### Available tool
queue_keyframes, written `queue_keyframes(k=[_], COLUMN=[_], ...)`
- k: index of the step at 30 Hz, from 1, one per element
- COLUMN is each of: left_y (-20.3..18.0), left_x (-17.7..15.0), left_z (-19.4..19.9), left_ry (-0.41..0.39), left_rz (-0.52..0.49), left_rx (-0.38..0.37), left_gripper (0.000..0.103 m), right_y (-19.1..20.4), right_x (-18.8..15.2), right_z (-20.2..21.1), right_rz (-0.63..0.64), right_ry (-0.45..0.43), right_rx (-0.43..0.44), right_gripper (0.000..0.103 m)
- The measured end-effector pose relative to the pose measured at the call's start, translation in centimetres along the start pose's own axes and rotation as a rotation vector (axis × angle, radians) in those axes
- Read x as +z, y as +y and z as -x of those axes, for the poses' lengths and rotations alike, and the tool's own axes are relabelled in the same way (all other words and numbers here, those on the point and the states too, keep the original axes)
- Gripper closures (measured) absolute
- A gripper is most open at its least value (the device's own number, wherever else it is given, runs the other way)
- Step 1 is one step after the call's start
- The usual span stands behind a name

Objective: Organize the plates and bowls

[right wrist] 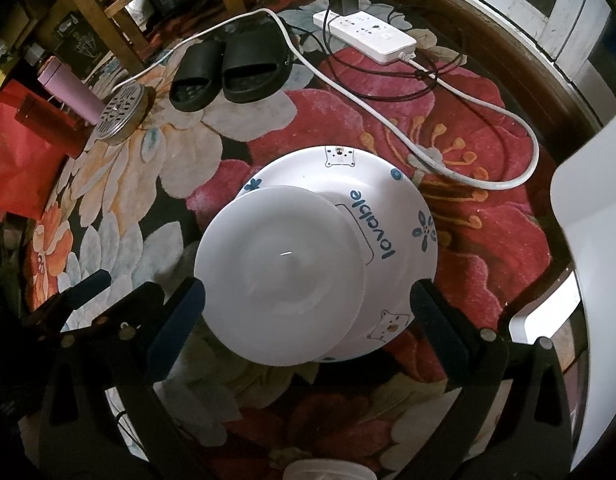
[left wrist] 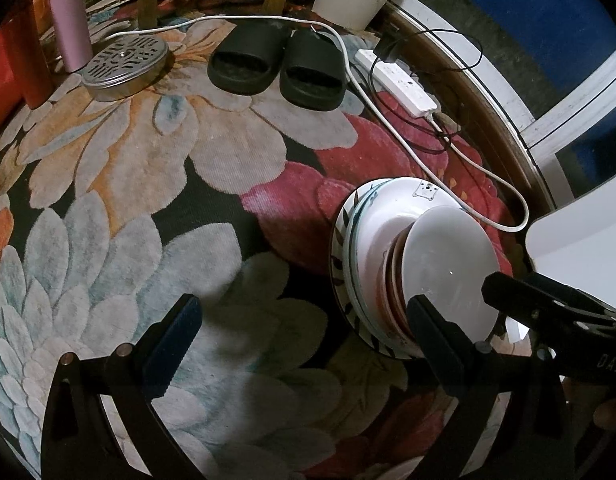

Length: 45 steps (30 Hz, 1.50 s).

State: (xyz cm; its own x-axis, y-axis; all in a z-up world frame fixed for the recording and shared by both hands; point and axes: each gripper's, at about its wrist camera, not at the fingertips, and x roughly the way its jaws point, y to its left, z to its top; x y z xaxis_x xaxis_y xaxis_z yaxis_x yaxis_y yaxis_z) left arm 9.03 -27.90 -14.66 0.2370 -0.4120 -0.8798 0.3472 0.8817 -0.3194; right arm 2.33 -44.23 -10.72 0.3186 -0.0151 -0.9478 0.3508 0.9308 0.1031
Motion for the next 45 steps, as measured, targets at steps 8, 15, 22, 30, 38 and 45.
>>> queue_keyframes(k=[8, 15, 22, 30, 38, 45], left_y=[0.0, 0.1, 0.1, 0.2, 0.2, 0.3], left_x=[0.1, 0.1, -0.1, -0.2, -0.2, -0.2], left_z=[0.5, 0.7, 1.0, 1.1, 1.2, 1.3], left_ry=[-0.015, -0.024, -0.034, -0.040, -0.044, -0.047], left_rz=[-0.002, -0.001, -0.003, -0.002, -0.003, -0.006], left_rx=[0.012, 0.014, 0.025, 0.032, 0.035, 0.038], left_gripper=[0.001, 0.001, 0.002, 0.002, 0.003, 0.003], right_y=[0.0, 0.0, 0.1, 0.2, 0.2, 0.3], right_x=[0.1, 0.1, 0.0, -0.2, -0.1, -0.2], right_z=[0.1, 0.1, 0.2, 0.2, 0.2, 0.3], right_rz=[0.002, 0.000, 0.002, 0.001, 0.002, 0.003], right_ry=[-0.004, -0.006, -0.010, -0.011, -0.012, -0.013], right_rx=[0.000, -0.003, -0.007, -0.008, -0.011, -0.012], right_gripper=[0.000, 0.000, 0.000, 0.000, 0.000, 0.000])
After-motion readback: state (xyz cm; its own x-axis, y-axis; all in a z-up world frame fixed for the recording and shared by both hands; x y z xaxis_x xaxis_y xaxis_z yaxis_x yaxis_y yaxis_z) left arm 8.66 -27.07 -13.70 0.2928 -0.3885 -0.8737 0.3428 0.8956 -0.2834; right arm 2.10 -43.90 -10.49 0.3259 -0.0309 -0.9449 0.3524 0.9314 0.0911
